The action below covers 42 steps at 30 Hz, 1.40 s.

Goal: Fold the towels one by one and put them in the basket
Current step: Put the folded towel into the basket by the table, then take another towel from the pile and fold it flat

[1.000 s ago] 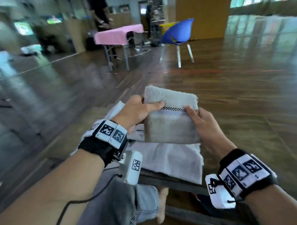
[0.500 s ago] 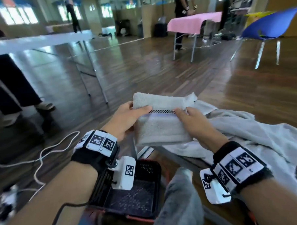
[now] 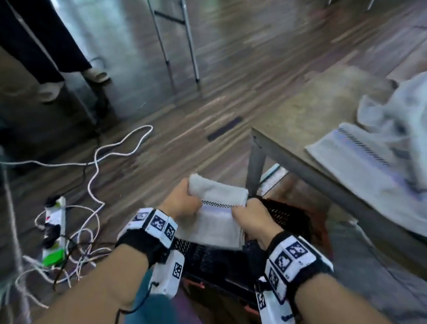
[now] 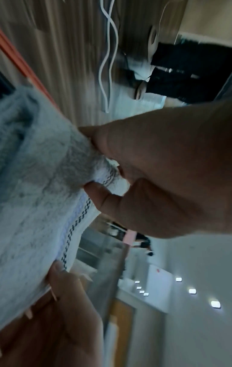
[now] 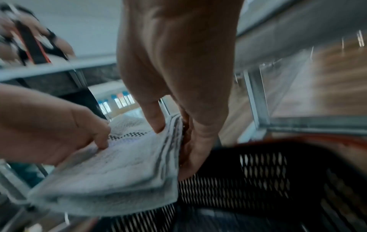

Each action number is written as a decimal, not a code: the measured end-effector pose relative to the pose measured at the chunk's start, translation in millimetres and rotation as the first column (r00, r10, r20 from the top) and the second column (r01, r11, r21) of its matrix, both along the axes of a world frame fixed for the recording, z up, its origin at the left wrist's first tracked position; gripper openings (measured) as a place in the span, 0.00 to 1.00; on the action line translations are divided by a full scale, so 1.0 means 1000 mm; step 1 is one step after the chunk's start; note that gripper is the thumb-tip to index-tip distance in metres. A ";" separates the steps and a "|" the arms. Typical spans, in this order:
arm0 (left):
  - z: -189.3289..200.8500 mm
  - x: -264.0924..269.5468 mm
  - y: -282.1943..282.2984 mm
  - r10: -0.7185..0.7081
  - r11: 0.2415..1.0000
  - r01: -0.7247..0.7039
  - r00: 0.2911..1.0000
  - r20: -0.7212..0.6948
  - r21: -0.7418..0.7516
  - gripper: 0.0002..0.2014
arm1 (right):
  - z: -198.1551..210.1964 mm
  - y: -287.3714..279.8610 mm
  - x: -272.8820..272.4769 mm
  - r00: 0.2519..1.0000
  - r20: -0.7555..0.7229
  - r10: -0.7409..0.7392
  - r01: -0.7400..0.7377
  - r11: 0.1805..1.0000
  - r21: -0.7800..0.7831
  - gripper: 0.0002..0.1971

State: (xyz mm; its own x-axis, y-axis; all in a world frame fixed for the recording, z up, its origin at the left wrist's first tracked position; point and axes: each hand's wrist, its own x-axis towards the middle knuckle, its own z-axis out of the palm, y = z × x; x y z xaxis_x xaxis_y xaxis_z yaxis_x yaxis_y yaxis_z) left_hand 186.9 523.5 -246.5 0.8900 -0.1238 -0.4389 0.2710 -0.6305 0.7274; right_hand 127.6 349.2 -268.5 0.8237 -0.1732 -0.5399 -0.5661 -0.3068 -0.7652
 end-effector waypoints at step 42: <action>-0.036 0.037 -0.069 -0.368 0.860 0.382 0.924 -0.108 0.339 0.12 | -0.004 -0.028 0.024 0.961 -0.044 0.273 -0.275 0.959 -0.074 0.15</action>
